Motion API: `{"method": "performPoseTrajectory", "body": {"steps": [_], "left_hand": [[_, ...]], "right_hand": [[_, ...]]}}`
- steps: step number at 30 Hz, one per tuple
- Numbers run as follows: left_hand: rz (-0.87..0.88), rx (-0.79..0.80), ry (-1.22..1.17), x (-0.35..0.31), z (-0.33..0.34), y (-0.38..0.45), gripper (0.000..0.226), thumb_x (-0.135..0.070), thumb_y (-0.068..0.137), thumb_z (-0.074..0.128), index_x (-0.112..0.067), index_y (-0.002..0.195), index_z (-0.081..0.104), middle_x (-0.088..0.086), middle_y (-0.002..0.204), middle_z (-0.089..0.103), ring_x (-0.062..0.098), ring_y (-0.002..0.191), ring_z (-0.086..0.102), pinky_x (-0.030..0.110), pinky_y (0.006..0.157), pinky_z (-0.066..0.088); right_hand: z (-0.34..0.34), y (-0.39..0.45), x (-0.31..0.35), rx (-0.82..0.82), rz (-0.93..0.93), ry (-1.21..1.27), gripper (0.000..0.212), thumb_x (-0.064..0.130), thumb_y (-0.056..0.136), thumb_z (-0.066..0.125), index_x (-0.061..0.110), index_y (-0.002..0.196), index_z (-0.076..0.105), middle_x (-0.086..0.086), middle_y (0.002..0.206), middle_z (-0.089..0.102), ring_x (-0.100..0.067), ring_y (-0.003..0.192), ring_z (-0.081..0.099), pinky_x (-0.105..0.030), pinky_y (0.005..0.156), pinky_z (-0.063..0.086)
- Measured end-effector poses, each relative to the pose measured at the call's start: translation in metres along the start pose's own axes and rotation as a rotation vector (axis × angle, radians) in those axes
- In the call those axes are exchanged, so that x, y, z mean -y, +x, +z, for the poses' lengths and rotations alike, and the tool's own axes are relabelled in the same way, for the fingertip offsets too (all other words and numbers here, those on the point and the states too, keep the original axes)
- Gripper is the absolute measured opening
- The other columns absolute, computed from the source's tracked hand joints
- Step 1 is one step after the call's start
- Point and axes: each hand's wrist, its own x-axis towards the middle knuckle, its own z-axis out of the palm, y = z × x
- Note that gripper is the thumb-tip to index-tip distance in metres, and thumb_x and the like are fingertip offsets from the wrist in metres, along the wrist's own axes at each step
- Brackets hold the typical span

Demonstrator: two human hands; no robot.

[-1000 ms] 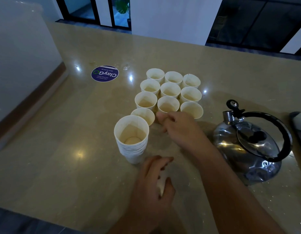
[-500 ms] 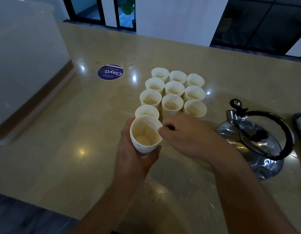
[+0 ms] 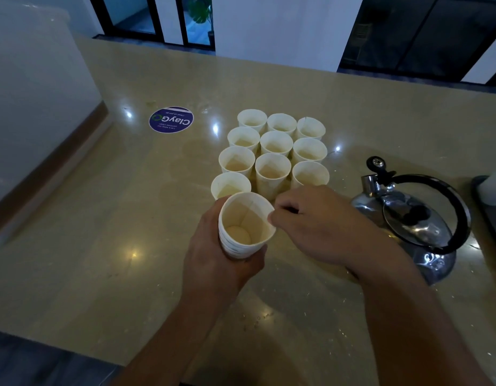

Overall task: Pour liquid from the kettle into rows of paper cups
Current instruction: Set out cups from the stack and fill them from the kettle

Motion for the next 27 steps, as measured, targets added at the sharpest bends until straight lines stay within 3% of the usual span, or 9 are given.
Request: {"method": "performPoseTrajectory", "body": {"steps": [4, 8, 12, 14, 17, 21, 23, 25, 27], "left_hand": [[0.021, -0.003, 0.005, -0.002, -0.001, -0.001, 0.099, -0.030, 0.057, 0.096, -0.073, 0.121, 0.033, -0.033, 0.119, 0.057, -0.005, 0.108, 0.059, 0.016, 0.085, 0.052], [-0.028, -0.010, -0.020, 0.004, -0.004, -0.002, 0.090, -0.022, 0.059, 0.094, -0.061, 0.122, 0.043, -0.022, 0.116, 0.064, 0.003, 0.104, 0.065, 0.028, 0.083, 0.057], [-0.069, -0.107, -0.051, 0.005, -0.008, -0.003, 0.094, -0.017, 0.059, 0.095, -0.063, 0.118, 0.038, -0.038, 0.113, 0.054, -0.007, 0.104, 0.058, 0.008, 0.079, 0.048], [-0.108, -0.170, -0.049, 0.007, -0.010, -0.002, 0.092, -0.023, 0.061, 0.094, -0.062, 0.118, 0.033, -0.047, 0.111, 0.048, -0.017, 0.105, 0.052, 0.000, 0.077, 0.043], [-0.160, -0.216, -0.040, 0.011, -0.015, 0.004, 0.092, -0.031, 0.064, 0.092, -0.057, 0.126, 0.028, -0.052, 0.112, 0.041, -0.021, 0.109, 0.046, -0.004, 0.078, 0.040], [-0.137, -0.224, -0.017, 0.009, -0.018, 0.008, 0.101, -0.035, 0.064, 0.088, -0.043, 0.139, 0.022, -0.054, 0.117, 0.032, -0.022, 0.115, 0.040, -0.006, 0.081, 0.038], [-0.134, -0.217, 0.001, 0.002, -0.020, 0.008, 0.105, -0.041, 0.060, 0.086, -0.046, 0.140, 0.018, -0.055, 0.119, 0.026, -0.024, 0.115, 0.037, -0.008, 0.082, 0.035], [-0.106, -0.241, 0.040, -0.004, -0.024, 0.007, 0.108, -0.039, 0.059, 0.092, -0.048, 0.140, 0.020, -0.041, 0.131, 0.031, -0.017, 0.121, 0.038, -0.004, 0.090, 0.035], [-0.033, -0.302, 0.099, -0.012, -0.029, 0.005, 0.106, -0.036, 0.063, 0.091, -0.032, 0.146, 0.024, -0.015, 0.145, 0.033, 0.001, 0.133, 0.038, 0.011, 0.105, 0.035]], "right_hand": [[-0.007, -0.006, 0.000, -0.022, 0.008, 0.128, 0.042, 0.023, 0.094, 0.059, 0.016, 0.055, 0.045, 0.004, 0.052, 0.043, -0.008, 0.051, 0.037, -0.035, 0.054, 0.035], [-0.034, -0.018, 0.005, -0.272, 0.032, 0.338, 0.040, 0.013, 0.091, 0.060, 0.006, 0.058, 0.038, 0.006, 0.051, 0.029, -0.006, 0.049, 0.026, -0.023, 0.045, 0.023], [-0.058, -0.024, -0.005, -0.465, 0.022, 0.397, 0.038, 0.020, 0.088, 0.062, -0.003, 0.064, 0.042, -0.018, 0.058, 0.032, -0.018, 0.052, 0.030, -0.033, 0.051, 0.025], [-0.054, -0.017, -0.018, -0.428, 0.092, 0.350, 0.037, 0.019, 0.089, 0.061, -0.004, 0.065, 0.046, -0.013, 0.057, 0.033, -0.018, 0.052, 0.032, -0.035, 0.054, 0.028], [-0.027, -0.002, -0.041, -0.238, 0.222, 0.191, 0.034, 0.022, 0.092, 0.058, -0.002, 0.068, 0.051, 0.001, 0.055, 0.043, -0.013, 0.053, 0.038, -0.032, 0.055, 0.031], [0.015, 0.019, -0.069, -0.073, 0.278, 0.063, 0.035, 0.025, 0.095, 0.056, 0.001, 0.069, 0.058, -0.012, 0.067, 0.058, -0.029, 0.065, 0.053, -0.039, 0.062, 0.043], [0.024, 0.025, -0.074, -0.036, 0.298, 0.039, 0.037, 0.025, 0.095, 0.056, 0.005, 0.064, 0.056, -0.010, 0.065, 0.054, -0.025, 0.063, 0.050, -0.037, 0.059, 0.039], [0.028, 0.027, -0.074, -0.008, 0.312, 0.021, 0.037, 0.026, 0.096, 0.056, 0.010, 0.062, 0.055, -0.004, 0.062, 0.050, -0.017, 0.059, 0.045, -0.031, 0.055, 0.033], [0.027, 0.029, -0.076, 0.003, 0.325, 0.020, 0.037, 0.027, 0.097, 0.056, 0.006, 0.067, 0.059, -0.006, 0.064, 0.053, -0.018, 0.062, 0.048, -0.031, 0.057, 0.036]]}}
